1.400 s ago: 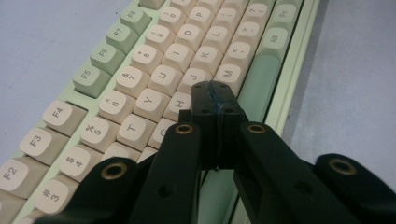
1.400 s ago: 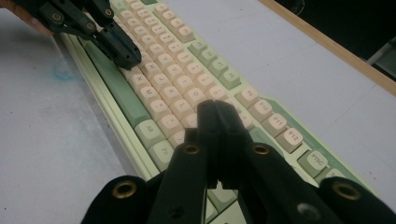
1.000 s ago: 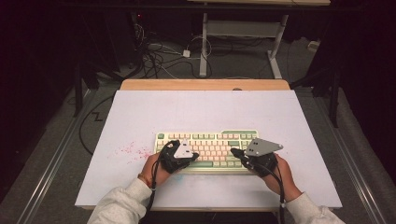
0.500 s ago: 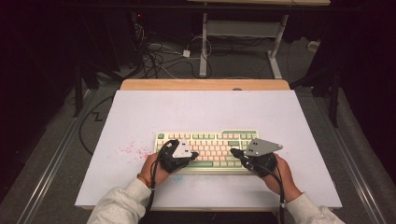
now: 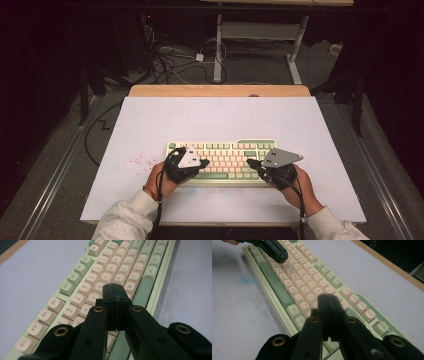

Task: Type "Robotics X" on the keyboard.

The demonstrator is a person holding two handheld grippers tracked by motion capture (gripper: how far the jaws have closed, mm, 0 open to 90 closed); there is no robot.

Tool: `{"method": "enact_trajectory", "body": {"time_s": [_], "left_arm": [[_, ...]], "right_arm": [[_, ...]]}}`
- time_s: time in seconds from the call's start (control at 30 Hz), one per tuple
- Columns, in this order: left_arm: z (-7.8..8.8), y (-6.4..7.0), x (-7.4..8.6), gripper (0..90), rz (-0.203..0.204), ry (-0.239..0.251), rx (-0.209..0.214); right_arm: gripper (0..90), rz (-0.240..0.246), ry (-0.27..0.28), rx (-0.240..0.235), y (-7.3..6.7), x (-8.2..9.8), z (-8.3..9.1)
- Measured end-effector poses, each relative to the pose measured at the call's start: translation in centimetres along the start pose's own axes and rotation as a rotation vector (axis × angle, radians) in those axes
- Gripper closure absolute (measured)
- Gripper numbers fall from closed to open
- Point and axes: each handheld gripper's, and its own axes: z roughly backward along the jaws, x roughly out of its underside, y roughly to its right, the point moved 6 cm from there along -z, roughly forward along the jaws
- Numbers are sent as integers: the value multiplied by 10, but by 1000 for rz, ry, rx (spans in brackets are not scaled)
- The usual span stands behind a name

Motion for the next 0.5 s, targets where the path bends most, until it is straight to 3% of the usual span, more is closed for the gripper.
{"method": "enact_trajectory", "body": {"time_s": [0.5], "left_arm": [[15,-7,5,875,12,16,-34]], "right_arm": [[900,-2,4,6,4,1,1]]}}
